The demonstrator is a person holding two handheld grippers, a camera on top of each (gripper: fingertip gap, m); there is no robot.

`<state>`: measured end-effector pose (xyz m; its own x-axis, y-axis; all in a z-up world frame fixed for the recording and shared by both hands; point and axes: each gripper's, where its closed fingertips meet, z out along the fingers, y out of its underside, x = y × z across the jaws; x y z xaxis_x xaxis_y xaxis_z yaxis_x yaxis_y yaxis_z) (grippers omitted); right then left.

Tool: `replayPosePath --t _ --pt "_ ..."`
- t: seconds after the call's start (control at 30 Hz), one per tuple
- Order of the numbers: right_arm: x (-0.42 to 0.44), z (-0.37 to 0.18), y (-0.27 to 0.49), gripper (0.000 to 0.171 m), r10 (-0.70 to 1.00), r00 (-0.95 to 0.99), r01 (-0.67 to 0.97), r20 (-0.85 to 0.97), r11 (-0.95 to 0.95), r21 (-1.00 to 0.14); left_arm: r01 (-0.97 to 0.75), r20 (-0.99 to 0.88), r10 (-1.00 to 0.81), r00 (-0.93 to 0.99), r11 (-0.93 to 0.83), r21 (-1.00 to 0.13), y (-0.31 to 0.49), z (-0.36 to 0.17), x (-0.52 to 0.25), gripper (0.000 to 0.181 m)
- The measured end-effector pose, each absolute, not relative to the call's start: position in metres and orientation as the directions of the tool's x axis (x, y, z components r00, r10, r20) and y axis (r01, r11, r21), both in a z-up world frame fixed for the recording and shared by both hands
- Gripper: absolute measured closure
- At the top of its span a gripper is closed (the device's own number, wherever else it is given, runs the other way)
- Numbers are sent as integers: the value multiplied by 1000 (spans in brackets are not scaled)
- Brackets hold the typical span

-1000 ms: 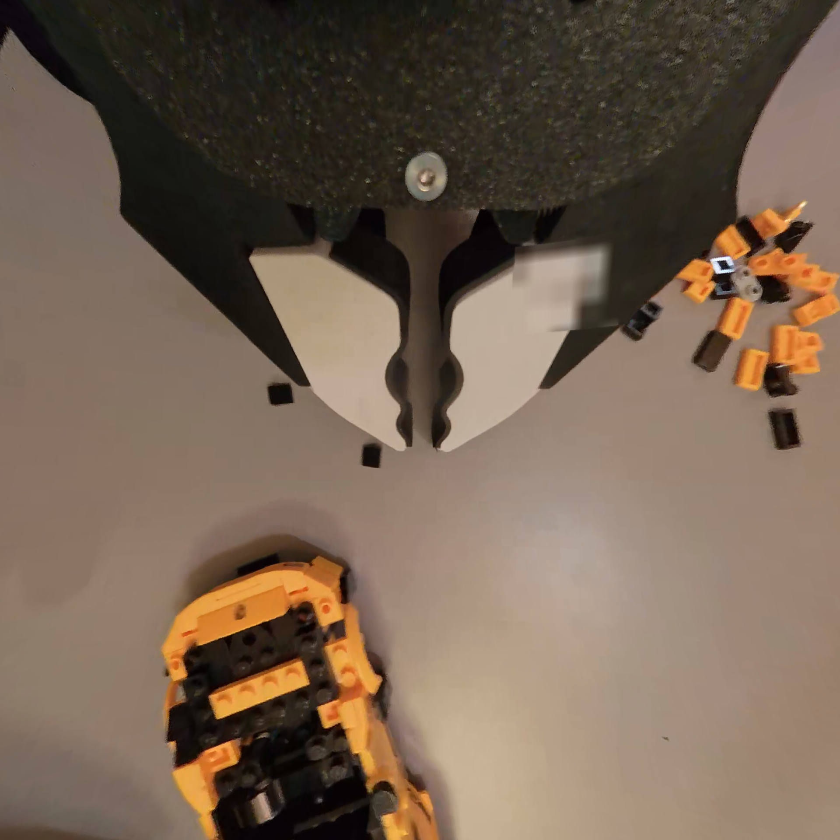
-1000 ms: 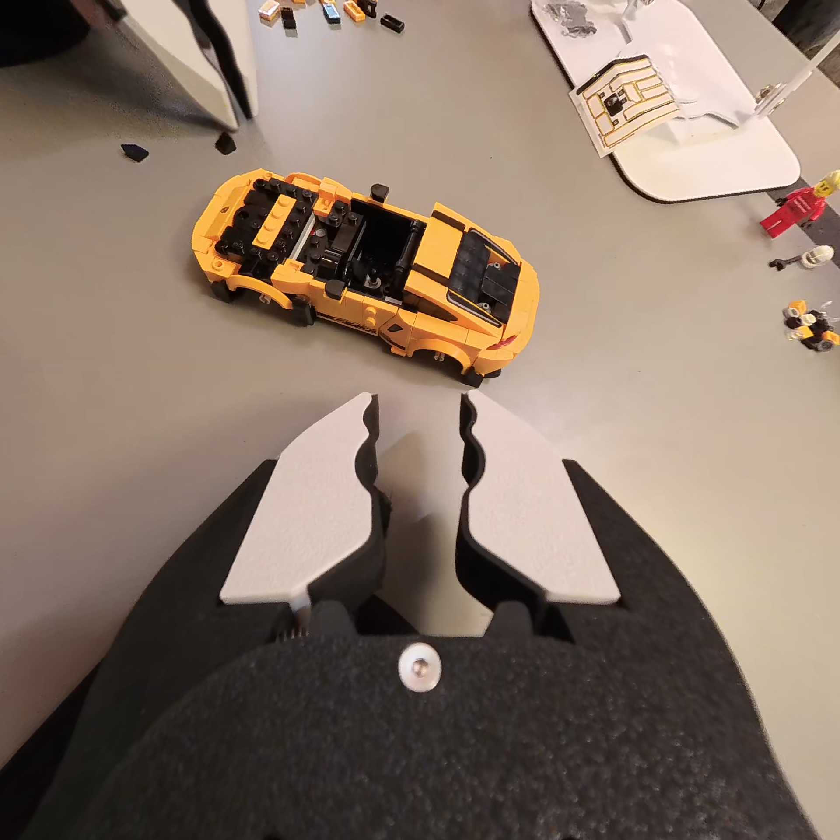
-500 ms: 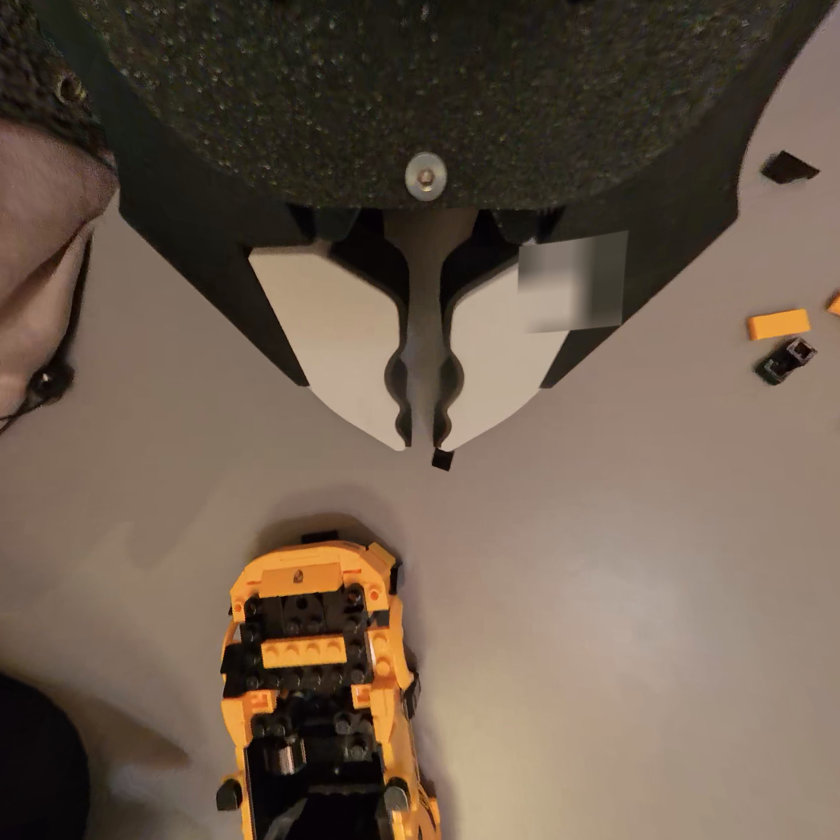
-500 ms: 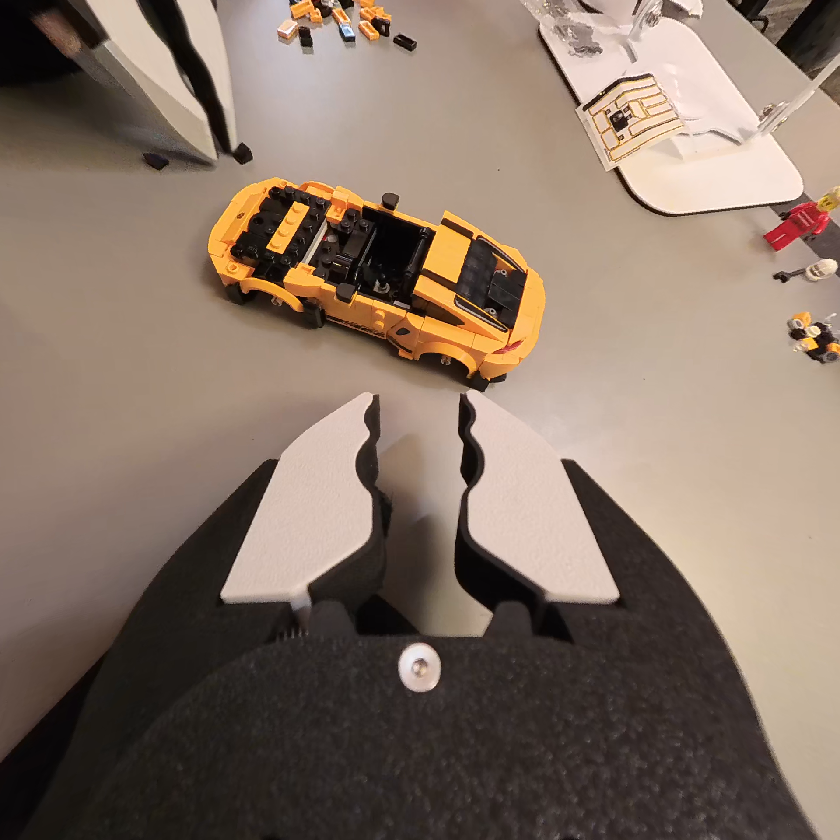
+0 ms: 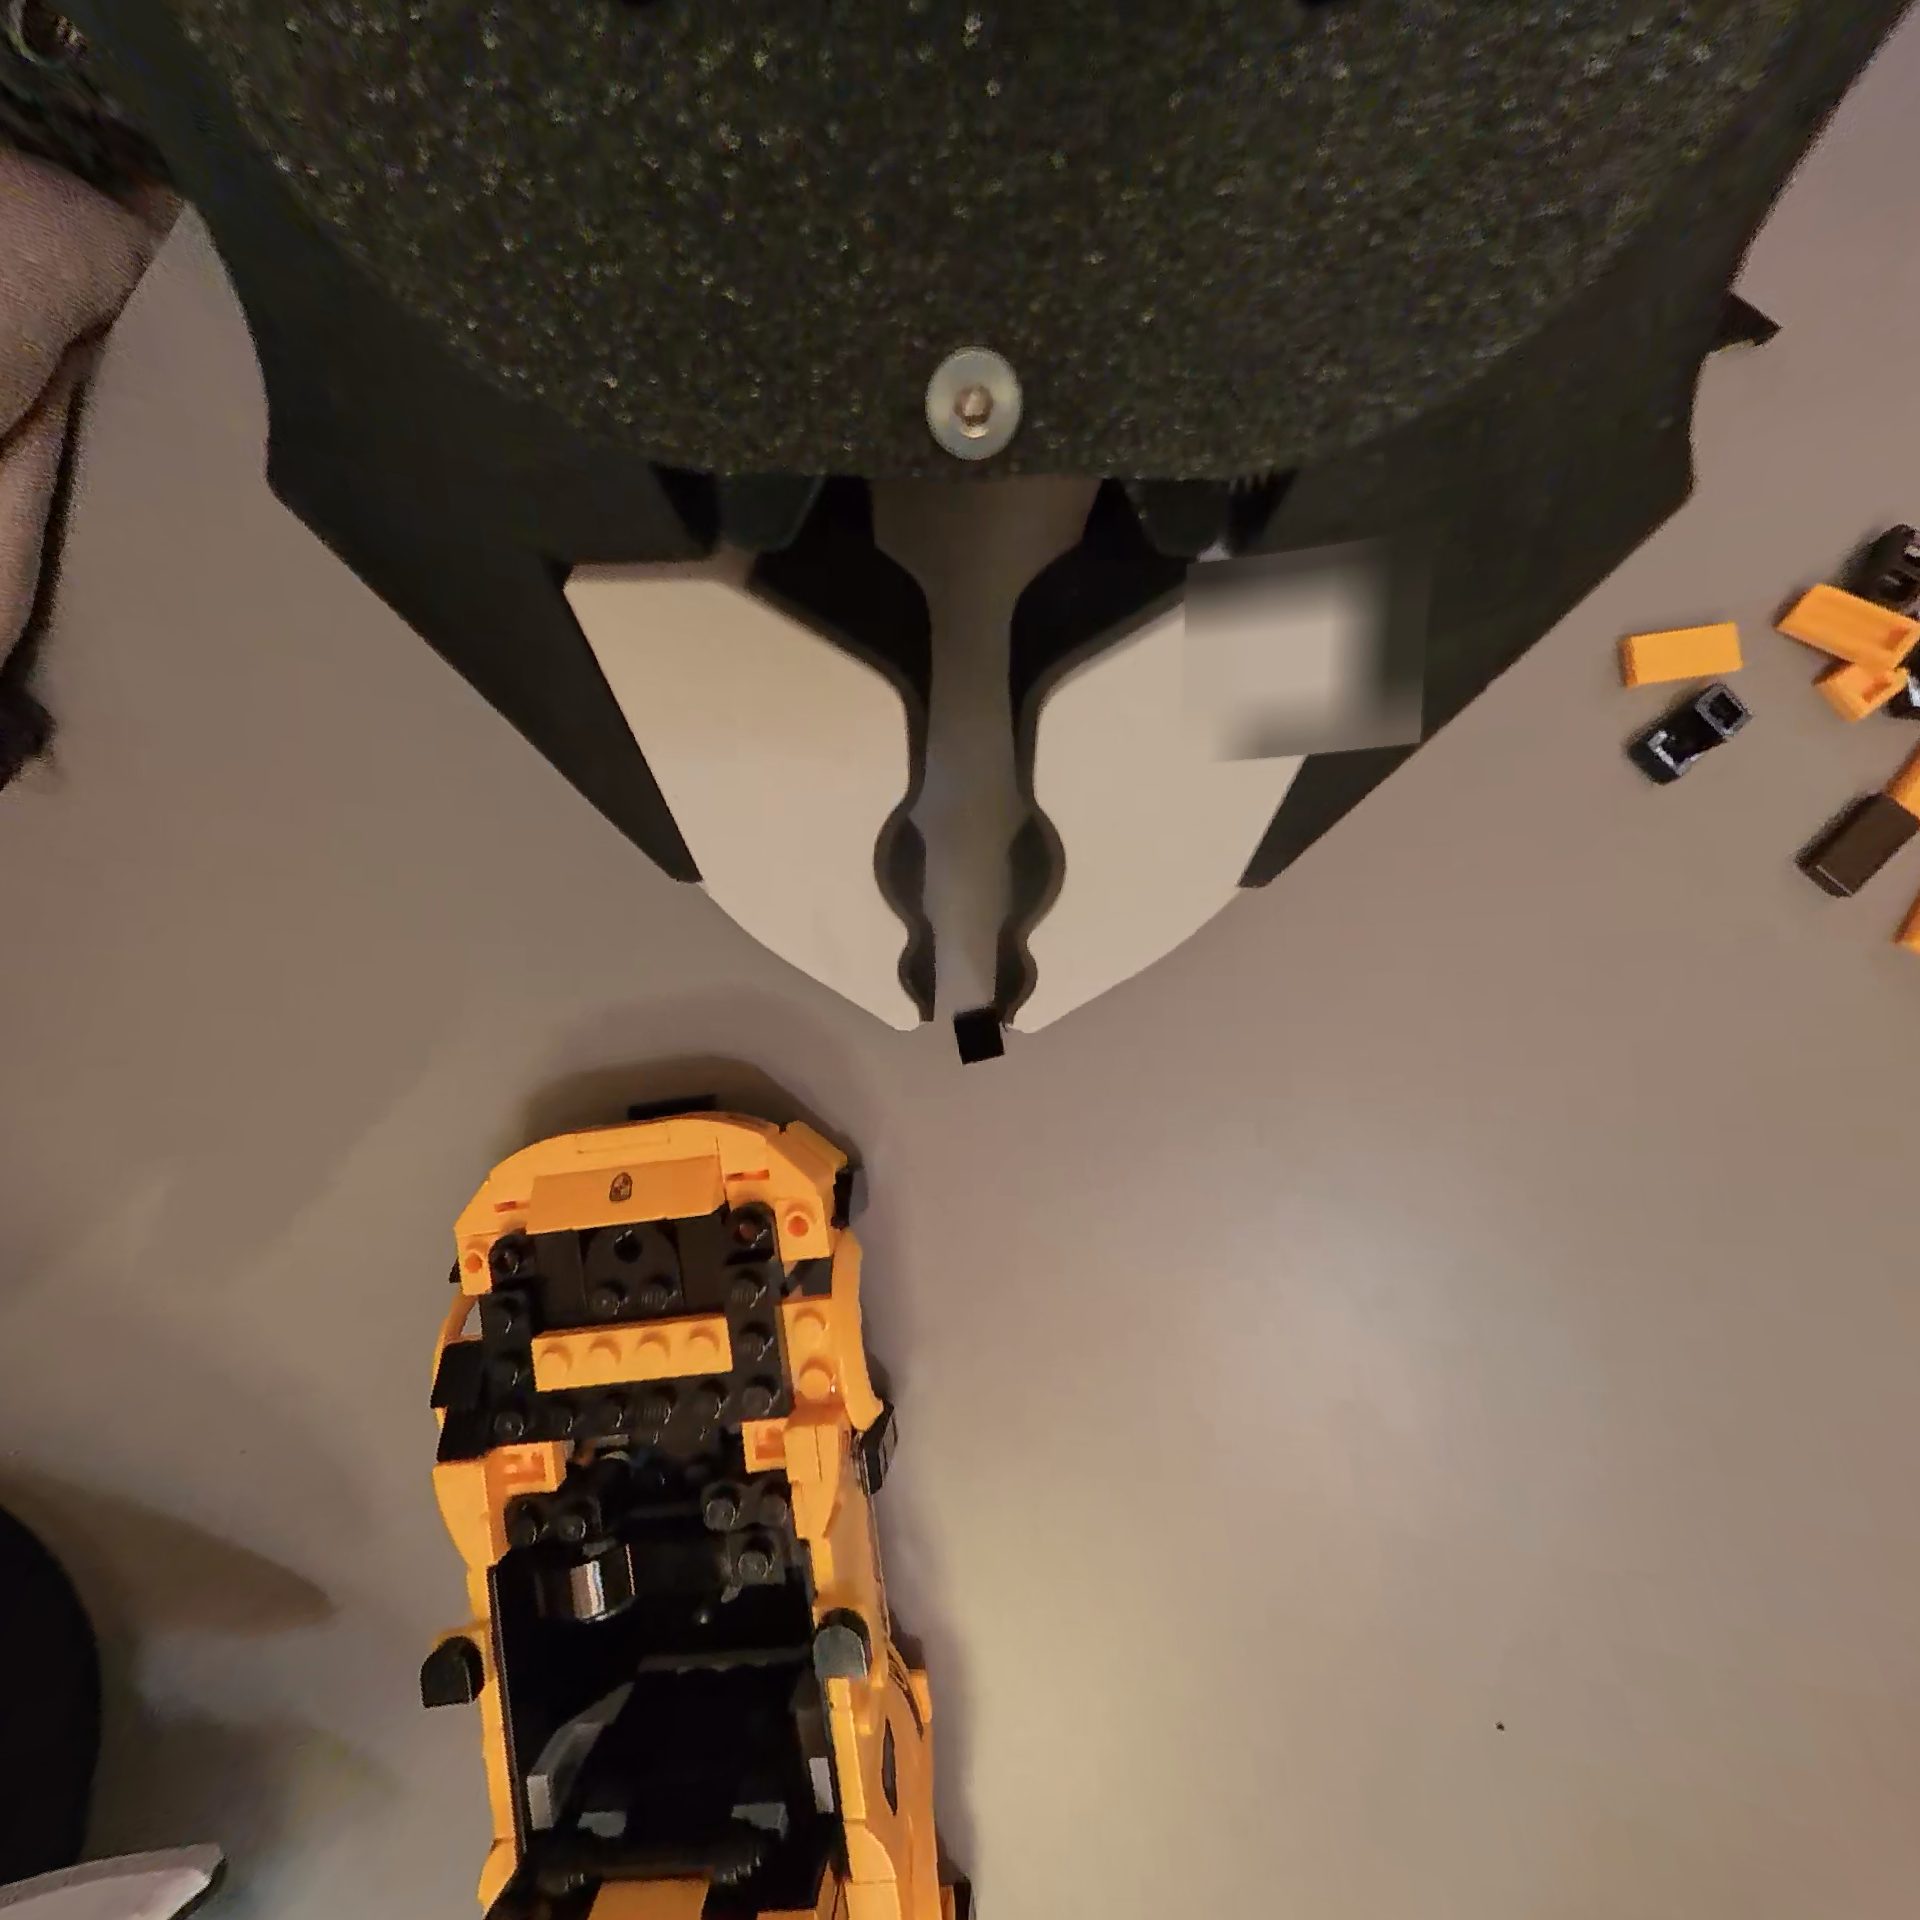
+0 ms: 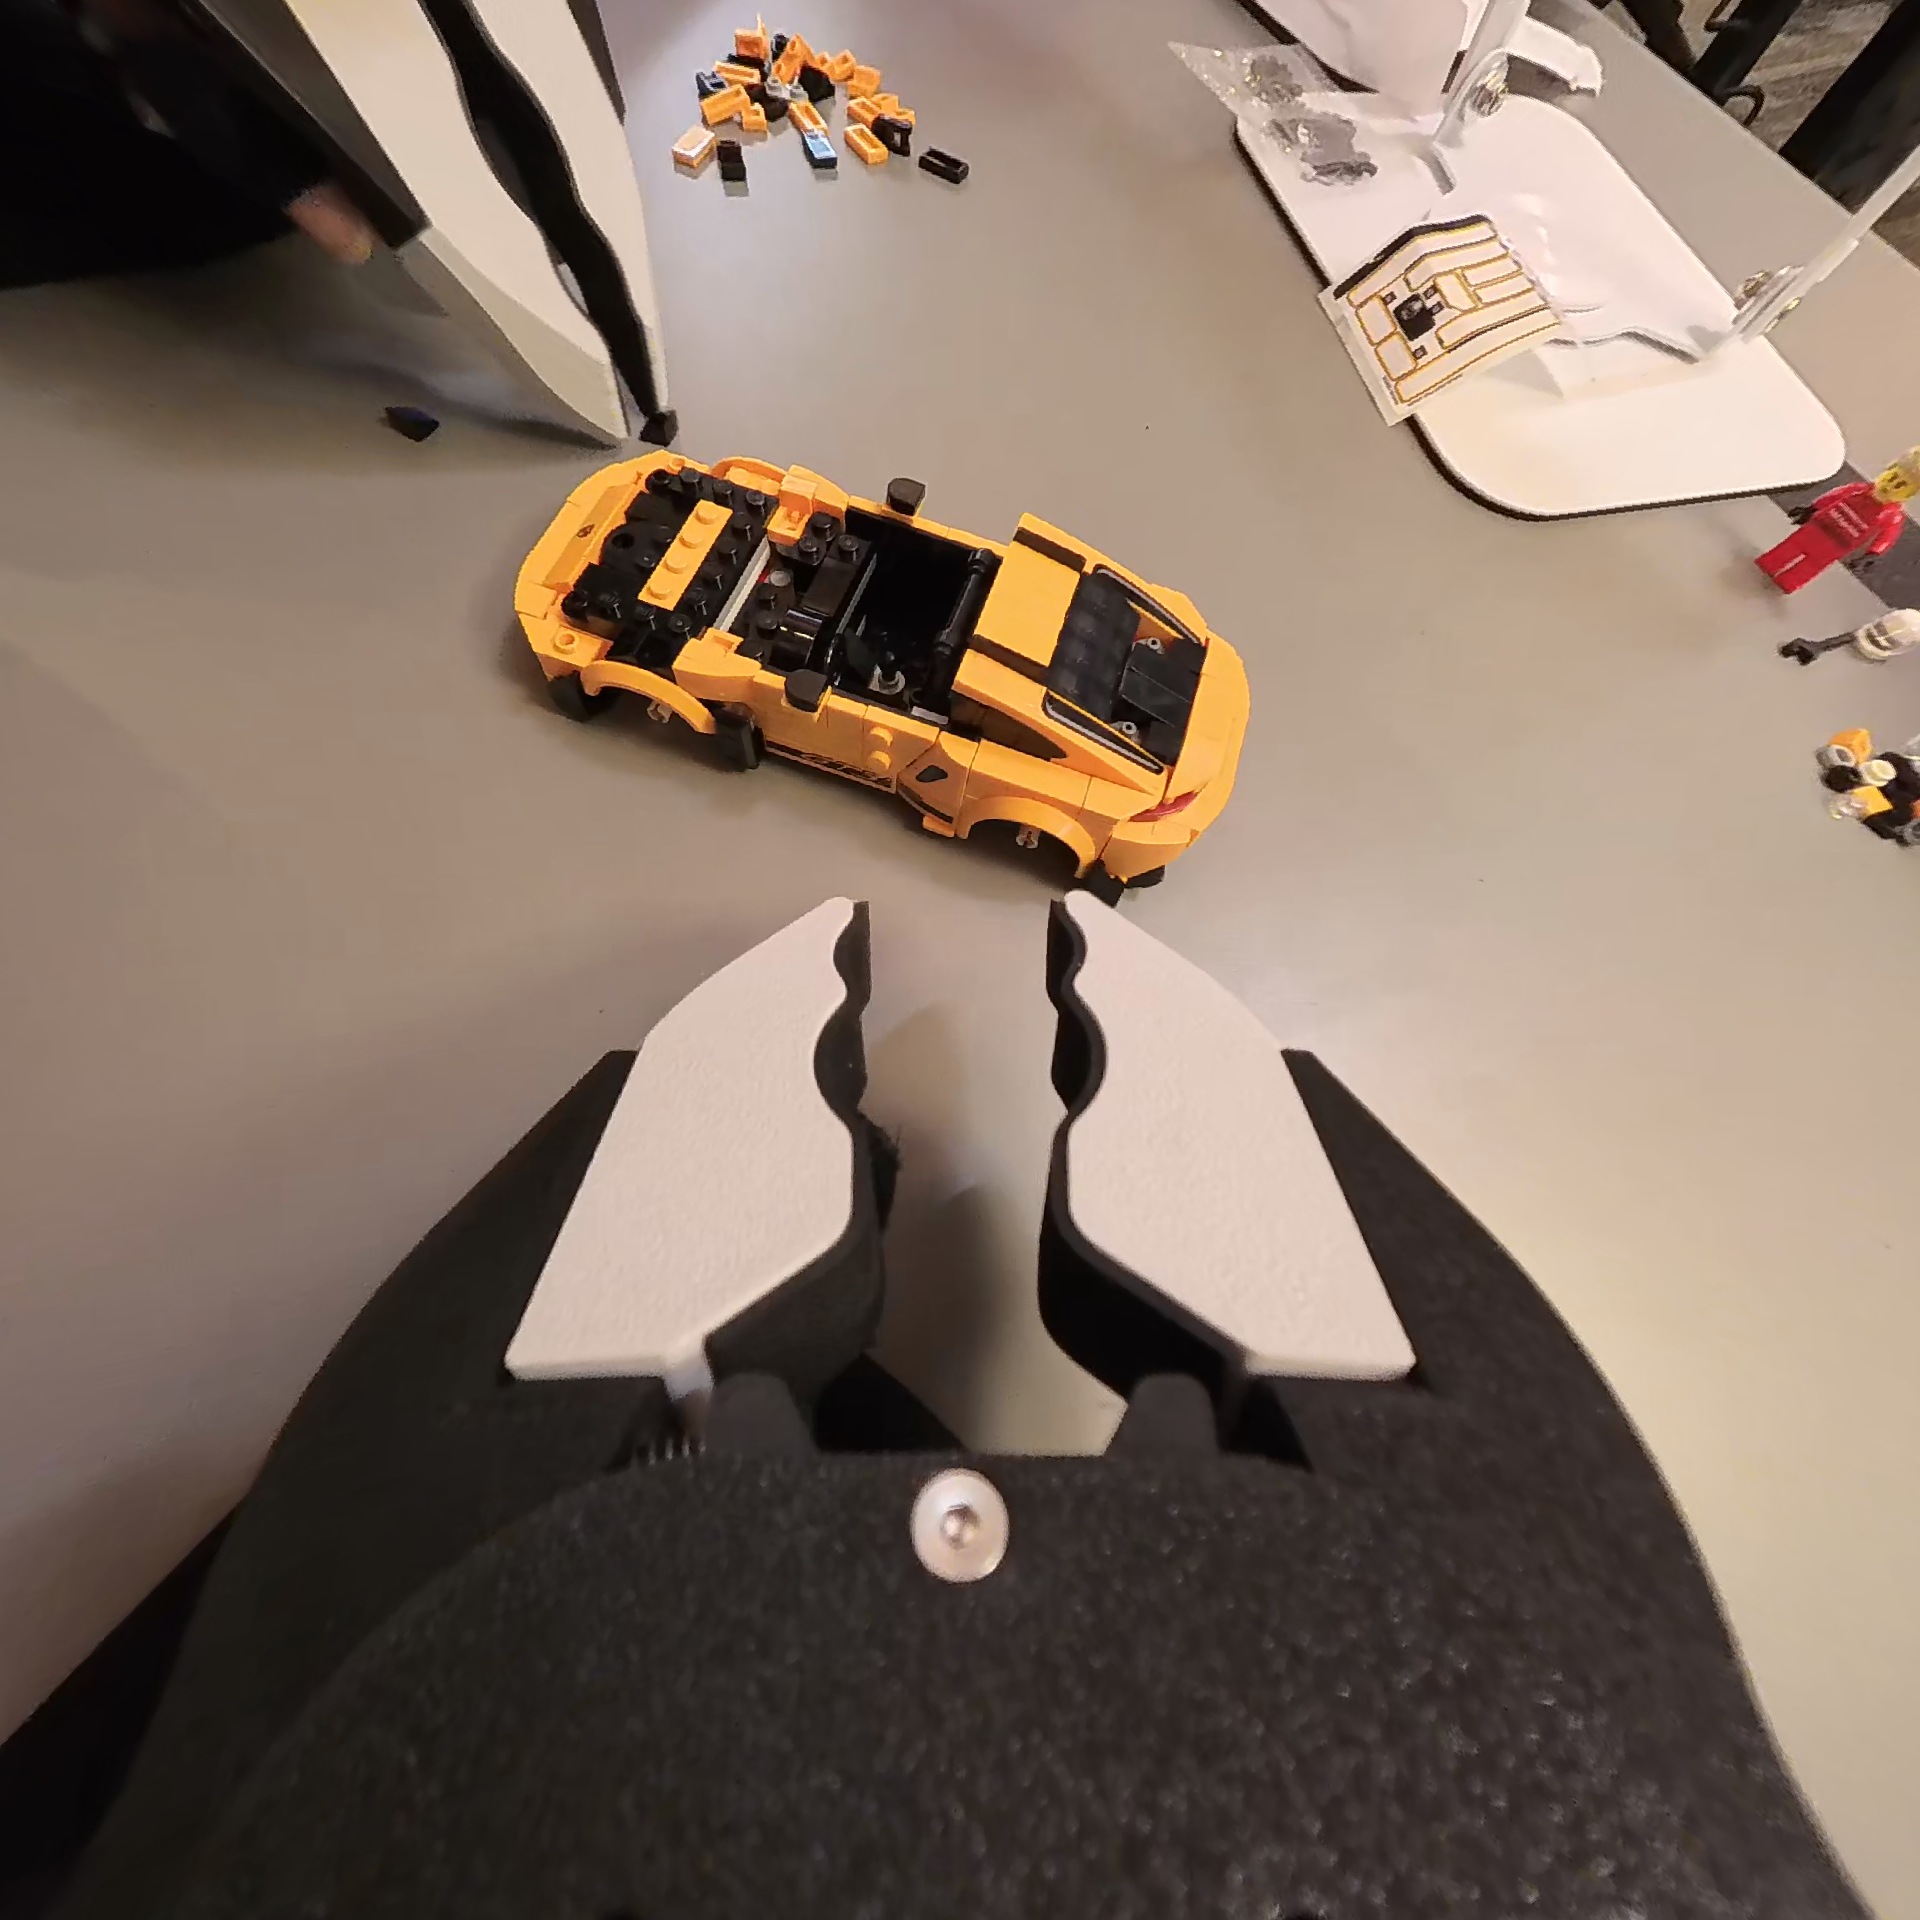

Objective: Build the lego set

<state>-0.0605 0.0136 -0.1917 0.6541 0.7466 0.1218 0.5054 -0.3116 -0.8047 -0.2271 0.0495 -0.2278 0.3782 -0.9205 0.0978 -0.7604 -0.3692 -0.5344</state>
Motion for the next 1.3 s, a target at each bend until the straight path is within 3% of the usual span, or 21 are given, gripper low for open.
replayPosePath --t 0.3,0.37,0.5,0.63,0.77,0.93,1.03,1.3 --pt "-55 -170 22 137 736 671 395 87 -256 -882 -758 55 -921 385 -350 -550 54 -227 -225 164" --pt "-54 -166 24 134 778 613 436 139 -186 -881 -763 53 -928 368 -335 -553 53 -228 -223 165" --pt "-55 -173 35 118 879 422 576 222 -71 -815 -780 41 -945 325 -293 -554 53 -228 -224 167" --pt "-66 -180 58 84 948 274 610 163 -40 -791 -791 33 -958 287 -256 -556 53 -228 -224 172" --pt "-76 -196 72 72 993 94 657 77 -4 -754 -786 28 -967 254 -223 -576 52 -228 -223 174" --pt "-90 -208 78 73 999 -47 674 -1 31 -738 -724 71 -966 250 -235 -649 53 -218 -218 174" --pt "-94 -212 70 86 997 -75 668 -15 39 -743 -666 148 -960 238 -272 -695 49 -203 -208 174" --pt "-91 -212 58 92 992 118 689 46 -48 -723 -682 132 -978 158 -205 -702 34 -198 -187 174"
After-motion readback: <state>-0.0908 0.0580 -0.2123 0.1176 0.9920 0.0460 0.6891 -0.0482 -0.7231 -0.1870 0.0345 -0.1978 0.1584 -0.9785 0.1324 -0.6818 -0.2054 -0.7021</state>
